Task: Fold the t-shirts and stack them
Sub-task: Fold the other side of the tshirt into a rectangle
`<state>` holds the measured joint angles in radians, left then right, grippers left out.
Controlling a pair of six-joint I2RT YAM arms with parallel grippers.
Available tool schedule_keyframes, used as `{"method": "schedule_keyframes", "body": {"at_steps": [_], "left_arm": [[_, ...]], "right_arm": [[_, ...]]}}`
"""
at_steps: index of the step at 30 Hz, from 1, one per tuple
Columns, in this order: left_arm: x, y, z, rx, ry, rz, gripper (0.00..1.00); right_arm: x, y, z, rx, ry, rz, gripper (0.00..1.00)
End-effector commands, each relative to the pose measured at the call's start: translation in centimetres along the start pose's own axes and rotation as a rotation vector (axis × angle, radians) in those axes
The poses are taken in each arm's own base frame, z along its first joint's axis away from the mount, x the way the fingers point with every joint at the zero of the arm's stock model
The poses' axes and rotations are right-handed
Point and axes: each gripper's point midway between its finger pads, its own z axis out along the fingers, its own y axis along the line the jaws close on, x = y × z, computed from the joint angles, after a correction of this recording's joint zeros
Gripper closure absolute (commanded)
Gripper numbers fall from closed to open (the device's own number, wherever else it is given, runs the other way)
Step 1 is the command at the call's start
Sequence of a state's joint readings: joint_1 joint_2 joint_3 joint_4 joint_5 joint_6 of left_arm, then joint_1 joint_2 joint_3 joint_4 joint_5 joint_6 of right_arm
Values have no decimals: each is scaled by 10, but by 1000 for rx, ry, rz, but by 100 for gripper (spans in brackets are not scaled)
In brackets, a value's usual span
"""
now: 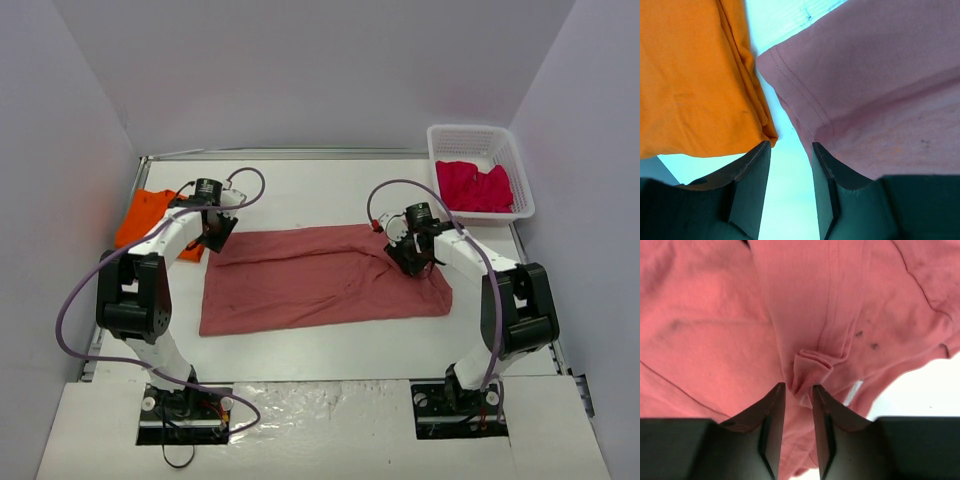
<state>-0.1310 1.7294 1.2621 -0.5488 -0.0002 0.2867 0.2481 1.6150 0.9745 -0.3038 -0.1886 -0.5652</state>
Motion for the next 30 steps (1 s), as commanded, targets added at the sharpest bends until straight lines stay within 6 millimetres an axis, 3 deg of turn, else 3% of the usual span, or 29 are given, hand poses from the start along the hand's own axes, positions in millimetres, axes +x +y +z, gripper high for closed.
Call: {"method": "schedule_keyframes", "body": {"at_steps": [1,6,8,14,20,26,30], "left_arm": [[-12,5,-21,-18,-53,-9,63],[-11,4,-18,-15,-46,-13,63],[-13,5,-19,-18,-53,-13,63],[-10,5,-16,-24,-47,-12,63],[-10,4,-15,-22,-50,-15,63],[-8,4,-13,-22,-43,-16,63],[-4,5,-9,-26,-32,-18,63]], "right_arm": [[12,-4,-18,47,25,-41,74],[15,-9,-32,102,12,-80,61],[10,-9,-40,109,-21,-82,62],[-26,-11,-53,57,-151,-23,61],[-63,-16,-34,-70,-199,37,61],[-83,-19,-2,-182,-194,73,62],[-97,-22,2,-226,-209,74,62]]}}
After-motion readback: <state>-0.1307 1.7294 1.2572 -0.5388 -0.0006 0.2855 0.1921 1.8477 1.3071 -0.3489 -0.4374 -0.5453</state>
